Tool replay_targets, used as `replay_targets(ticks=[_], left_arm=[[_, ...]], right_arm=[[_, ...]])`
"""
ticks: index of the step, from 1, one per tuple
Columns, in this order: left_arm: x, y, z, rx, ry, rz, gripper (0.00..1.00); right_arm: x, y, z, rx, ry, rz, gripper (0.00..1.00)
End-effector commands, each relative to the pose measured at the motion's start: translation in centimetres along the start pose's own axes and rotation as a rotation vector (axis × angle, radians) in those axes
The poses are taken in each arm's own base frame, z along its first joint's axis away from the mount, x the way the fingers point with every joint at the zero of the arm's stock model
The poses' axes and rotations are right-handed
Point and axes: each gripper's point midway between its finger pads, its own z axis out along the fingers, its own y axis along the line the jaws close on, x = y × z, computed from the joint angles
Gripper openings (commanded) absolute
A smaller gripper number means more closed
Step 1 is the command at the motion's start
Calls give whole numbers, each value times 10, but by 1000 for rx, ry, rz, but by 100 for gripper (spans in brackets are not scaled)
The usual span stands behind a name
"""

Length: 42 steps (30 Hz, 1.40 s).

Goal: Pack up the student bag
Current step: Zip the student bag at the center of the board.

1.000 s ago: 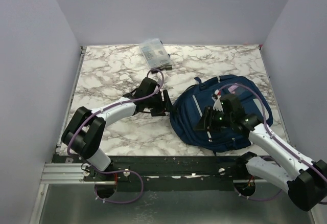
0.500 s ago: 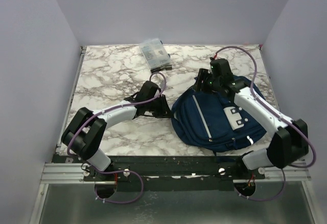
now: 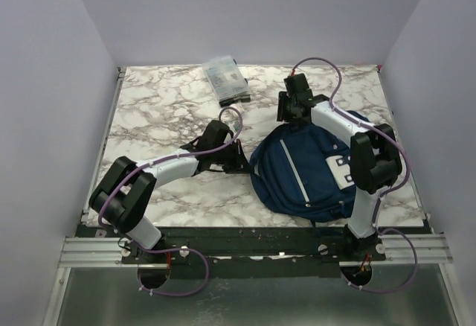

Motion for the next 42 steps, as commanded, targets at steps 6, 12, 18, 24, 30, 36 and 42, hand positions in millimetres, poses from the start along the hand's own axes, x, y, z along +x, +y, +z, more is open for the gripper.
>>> replay_targets(ticks=[6,12,18,24,30,36,42], left_arm=[[10,-8,3,60,51,42,0],[9,-10,4,69,56,41,0],[7,-11,5,73,60,39,0],[5,-7,8,77,70,15,0],[-7,-3,3,88,48,-12,0],[-9,-7,-2,113,43,-28,0],[3,-11,-5,150,74,-46,0]], right_arm=[[9,-14,19,-68,29,-76,55],[32,1,31,-201,169,-86,41],[49,39,2,-425,231,13,10],[35,75,-46,-642,237,100,1],[34,106,-90,-842,291,179,1],[21,77,-78,-606,178,122,3],[1,16,-36,-216,115,-36,52]])
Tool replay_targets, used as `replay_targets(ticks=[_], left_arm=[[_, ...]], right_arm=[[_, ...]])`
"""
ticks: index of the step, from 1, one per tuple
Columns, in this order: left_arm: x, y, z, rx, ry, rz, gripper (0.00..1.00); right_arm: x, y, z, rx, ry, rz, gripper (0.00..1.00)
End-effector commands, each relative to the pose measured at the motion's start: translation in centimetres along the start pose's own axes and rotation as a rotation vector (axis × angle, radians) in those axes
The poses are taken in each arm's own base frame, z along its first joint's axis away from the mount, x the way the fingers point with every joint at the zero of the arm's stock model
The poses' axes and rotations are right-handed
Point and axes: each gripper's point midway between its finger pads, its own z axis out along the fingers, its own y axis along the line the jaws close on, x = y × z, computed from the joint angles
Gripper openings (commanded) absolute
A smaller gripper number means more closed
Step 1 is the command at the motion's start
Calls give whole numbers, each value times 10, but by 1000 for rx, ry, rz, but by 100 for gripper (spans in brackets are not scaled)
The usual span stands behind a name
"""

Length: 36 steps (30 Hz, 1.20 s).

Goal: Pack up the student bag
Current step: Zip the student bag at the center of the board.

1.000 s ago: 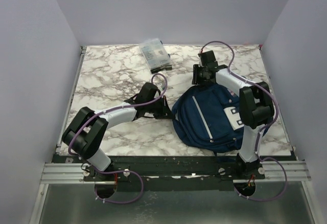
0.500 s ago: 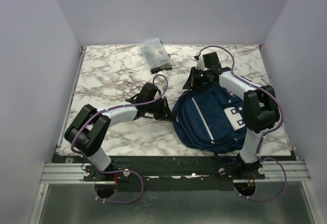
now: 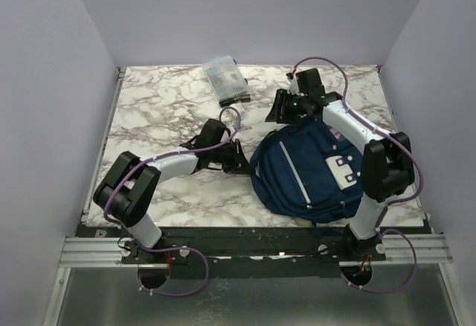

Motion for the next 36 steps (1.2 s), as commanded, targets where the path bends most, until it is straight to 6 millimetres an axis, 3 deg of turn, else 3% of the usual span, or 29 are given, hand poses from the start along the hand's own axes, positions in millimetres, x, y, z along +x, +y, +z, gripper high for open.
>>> replay_targets(ticks=[1,6,12,16,18,20,23,26,28,36], left_arm=[[5,-10,-3,69,16,4,0],[8,-7,0,86,15,-4,0],[11,1,5,85,22,7,0],[10,4,10,94,21,-2,0],[11,5,12,102,24,-12,0],[10,5,13,108,24,-20,0],[8,8,12,107,19,-31,0],[4,13,10,95,3,-48,0],[2,15,10,90,-6,-53,0],[-2,16,10,87,-22,-67,0]], right_arm=[[-26,-58,5,304,-18,-164,57],[-16,-85,43,283,141,-274,67],[26,-100,51,206,315,-315,70],[43,-103,54,175,313,-322,63],[50,-98,59,145,305,-310,48],[55,-83,63,95,292,-271,31],[54,-38,56,-64,277,-103,2],[45,10,34,-217,239,67,0],[43,29,21,-291,219,119,1],[42,73,4,-467,195,228,1]])
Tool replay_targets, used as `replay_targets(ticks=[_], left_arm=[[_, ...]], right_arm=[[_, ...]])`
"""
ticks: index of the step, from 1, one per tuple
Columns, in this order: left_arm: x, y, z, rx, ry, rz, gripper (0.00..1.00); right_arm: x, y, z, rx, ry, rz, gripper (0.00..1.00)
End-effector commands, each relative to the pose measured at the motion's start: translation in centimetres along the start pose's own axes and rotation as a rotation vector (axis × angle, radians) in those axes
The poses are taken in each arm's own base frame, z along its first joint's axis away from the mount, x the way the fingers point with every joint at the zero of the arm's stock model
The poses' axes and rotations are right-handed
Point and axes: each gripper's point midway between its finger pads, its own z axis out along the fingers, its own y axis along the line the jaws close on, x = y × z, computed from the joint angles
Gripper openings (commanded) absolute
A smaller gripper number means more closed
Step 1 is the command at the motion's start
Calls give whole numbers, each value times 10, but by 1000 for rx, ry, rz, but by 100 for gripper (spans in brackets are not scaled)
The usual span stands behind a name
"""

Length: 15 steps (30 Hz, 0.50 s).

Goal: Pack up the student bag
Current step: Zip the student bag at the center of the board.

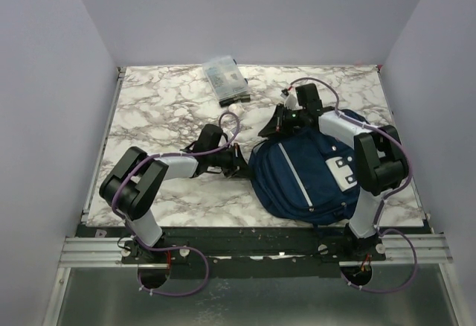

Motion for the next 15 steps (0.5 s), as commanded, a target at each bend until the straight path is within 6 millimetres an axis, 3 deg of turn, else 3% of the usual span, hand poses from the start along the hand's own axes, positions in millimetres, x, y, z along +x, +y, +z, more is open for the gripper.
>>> replay_targets(ticks=[1,4,7,11,13,15], left_arm=[[-12,8,1,-16,-53,4,0],[-13,4,1,-8,-53,3,0],[-14,-3,-3,16,-54,11,0],[-11,-6,-20,33,-86,45,0],[-5,-6,-33,46,-102,54,0],[6,-12,-48,83,-99,79,11]], right_arm=[[13,69,-2,-222,32,65,1],[22,83,14,-181,9,-17,1],[37,81,30,-124,-6,-141,1],[30,24,34,137,-56,-400,1],[28,17,33,150,-63,-490,1],[27,20,33,119,-74,-559,1]])
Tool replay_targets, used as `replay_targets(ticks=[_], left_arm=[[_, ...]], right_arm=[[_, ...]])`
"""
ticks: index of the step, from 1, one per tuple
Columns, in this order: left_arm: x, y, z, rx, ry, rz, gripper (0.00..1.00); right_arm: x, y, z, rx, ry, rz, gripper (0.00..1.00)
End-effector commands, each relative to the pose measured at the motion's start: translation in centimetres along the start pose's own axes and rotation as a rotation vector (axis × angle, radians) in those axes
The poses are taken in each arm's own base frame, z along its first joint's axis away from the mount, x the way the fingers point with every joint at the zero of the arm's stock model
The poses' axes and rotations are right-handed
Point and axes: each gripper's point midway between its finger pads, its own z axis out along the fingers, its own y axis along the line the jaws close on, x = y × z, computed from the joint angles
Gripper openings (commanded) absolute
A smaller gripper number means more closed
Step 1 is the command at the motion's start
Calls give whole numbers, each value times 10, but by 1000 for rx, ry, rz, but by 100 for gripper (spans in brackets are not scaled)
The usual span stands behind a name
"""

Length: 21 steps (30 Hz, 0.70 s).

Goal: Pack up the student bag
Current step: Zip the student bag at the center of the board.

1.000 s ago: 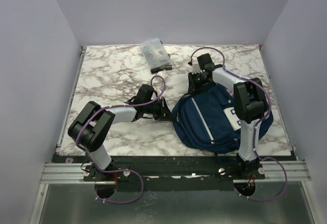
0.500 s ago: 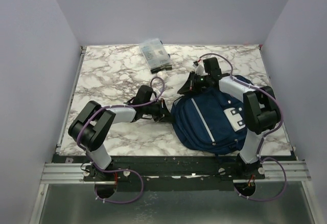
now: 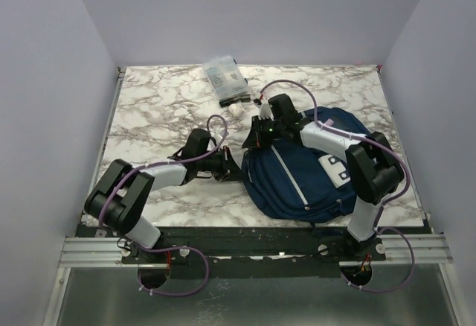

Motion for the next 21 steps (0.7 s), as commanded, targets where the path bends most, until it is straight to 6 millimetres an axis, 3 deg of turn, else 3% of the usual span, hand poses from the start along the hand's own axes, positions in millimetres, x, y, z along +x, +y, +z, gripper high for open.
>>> replay_targets(ticks=[1,3,5,8,11,16,17,21], left_arm=[[2,-24,-36,108,-73,121,22],[12,-31,-52,147,-81,122,42],[18,-39,-65,177,-98,129,53],[11,-49,-84,191,-165,114,60],[-19,-52,-97,142,-277,78,60],[-92,-36,-104,-12,-431,-19,64],[-106,-25,-101,-82,-448,-49,65],[-144,-20,-72,-107,-339,-50,64]], right_arm=[[-7,-11,-11,35,-47,-247,1],[-4,-9,-10,12,-34,-272,1],[3,-4,-10,-37,-38,-305,1],[13,9,-9,-80,-56,-420,1],[25,21,-7,-91,-60,-579,1],[36,33,-5,-117,-61,-667,1],[36,34,-6,-112,-77,-673,0],[29,37,-12,-89,-155,-682,0]])
